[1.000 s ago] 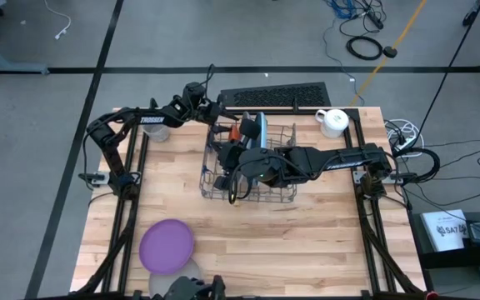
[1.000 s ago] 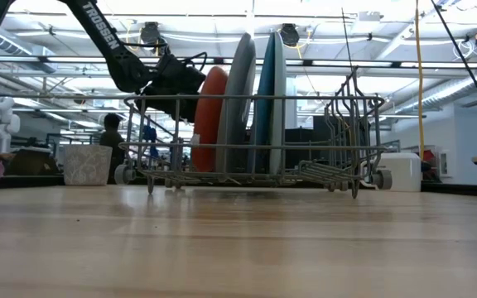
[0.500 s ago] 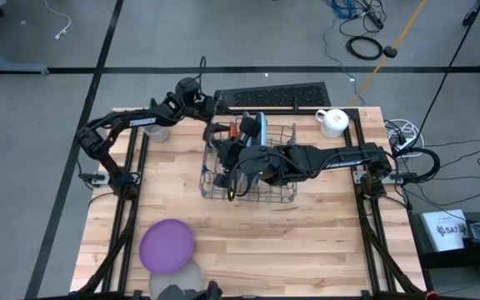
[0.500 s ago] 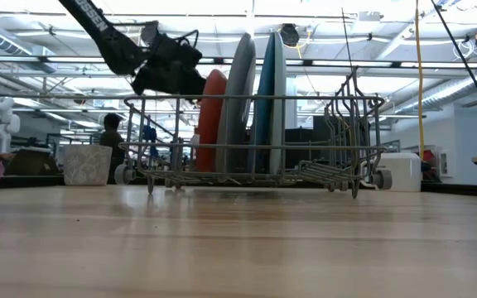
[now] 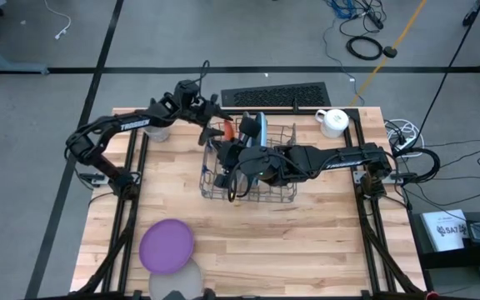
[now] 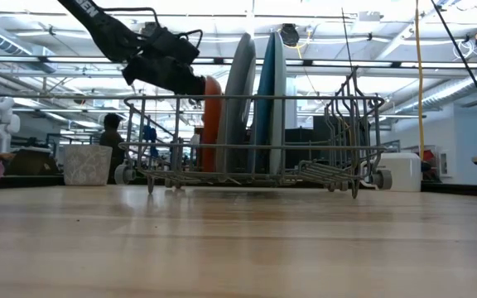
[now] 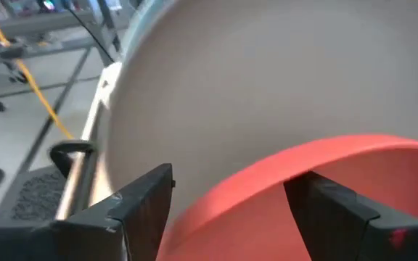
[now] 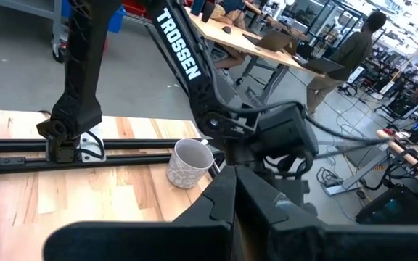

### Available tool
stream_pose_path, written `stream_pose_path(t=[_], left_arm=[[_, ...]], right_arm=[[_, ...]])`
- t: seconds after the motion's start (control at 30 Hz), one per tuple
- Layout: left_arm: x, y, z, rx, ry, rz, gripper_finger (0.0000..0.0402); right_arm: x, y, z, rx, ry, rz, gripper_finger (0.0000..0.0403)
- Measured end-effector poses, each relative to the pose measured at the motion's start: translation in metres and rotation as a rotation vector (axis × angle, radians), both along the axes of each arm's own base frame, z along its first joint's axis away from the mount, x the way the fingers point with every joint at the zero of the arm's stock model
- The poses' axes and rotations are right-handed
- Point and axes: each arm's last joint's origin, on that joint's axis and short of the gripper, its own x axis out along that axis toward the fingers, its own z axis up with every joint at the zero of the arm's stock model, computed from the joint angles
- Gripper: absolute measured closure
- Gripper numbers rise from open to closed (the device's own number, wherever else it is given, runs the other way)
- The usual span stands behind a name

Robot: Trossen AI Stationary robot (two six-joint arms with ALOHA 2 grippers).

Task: Sort dishes
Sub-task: Put the orange plate in the dish rack

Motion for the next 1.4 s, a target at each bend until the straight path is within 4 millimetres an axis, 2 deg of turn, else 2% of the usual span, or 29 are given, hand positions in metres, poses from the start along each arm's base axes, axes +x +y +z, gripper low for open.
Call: stream_pose_path(t=[0.57, 1.2, 1.4], left_arm=[[0.021, -0.027, -0.007, 0.02, 0.056, -0.058, 0.0136], [0.017, -0.036, -0.02, -0.095, 0.22, -0.014, 0.0136], [0.016, -0.038, -0.022, -0.076, 0.244, -0.028, 0.0136]], right_arm=[[-0.001, 0.003, 0.0, 0.0, 0.001, 0.008, 0.0403], [-0.001, 0.003, -0.002, -0.007, 0.026, 0.008, 0.0403], [-0.002, 0.003, -0.004, -0.01, 0.044, 0.008, 0.0403]])
